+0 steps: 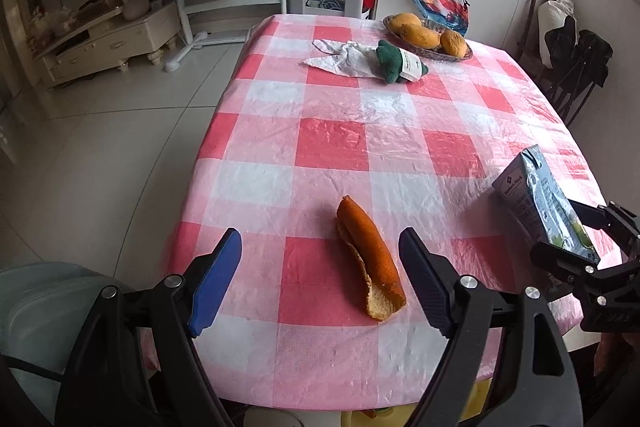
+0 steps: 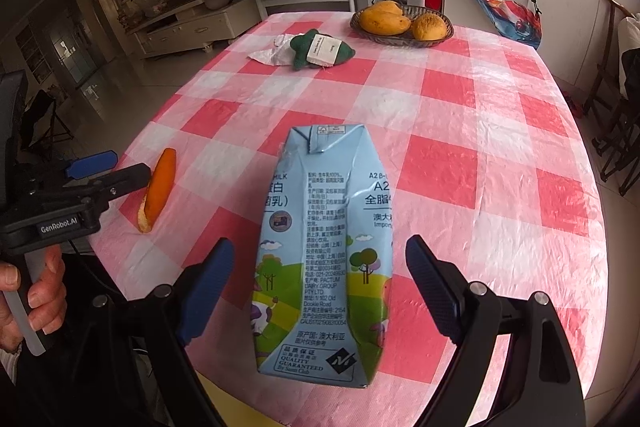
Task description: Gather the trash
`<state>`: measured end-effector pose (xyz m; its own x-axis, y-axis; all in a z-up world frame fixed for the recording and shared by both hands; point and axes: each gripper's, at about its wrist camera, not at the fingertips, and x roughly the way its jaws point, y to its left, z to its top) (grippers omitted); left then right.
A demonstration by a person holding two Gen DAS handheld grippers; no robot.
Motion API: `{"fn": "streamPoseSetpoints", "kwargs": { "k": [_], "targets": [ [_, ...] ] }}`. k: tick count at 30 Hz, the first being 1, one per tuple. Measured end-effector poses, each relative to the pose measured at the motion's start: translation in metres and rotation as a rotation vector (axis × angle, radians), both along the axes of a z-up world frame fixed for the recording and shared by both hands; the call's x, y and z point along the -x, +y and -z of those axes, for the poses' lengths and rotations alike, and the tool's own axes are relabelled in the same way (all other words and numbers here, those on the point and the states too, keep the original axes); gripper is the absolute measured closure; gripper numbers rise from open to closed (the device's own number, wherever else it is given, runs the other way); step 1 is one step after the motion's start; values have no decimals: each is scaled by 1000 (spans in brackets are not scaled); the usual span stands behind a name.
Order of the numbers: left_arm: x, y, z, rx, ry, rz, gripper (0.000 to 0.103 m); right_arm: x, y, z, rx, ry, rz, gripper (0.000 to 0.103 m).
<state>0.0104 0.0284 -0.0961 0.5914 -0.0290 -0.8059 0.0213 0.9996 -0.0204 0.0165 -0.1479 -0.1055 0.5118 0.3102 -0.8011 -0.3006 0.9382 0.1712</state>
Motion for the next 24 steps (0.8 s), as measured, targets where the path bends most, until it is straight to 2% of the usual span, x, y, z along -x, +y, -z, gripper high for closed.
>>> {"fn": "streamPoseSetpoints", "kwargs": {
  "k": [12,24],
  "targets": [
    [-2,-14,14,-34,23,4,25,-3,-2,4,-1,18,23,19],
    [-6,-16,19,-27,33,-19,25,-4,-4,6,4,22,25,19]
  ]
}}
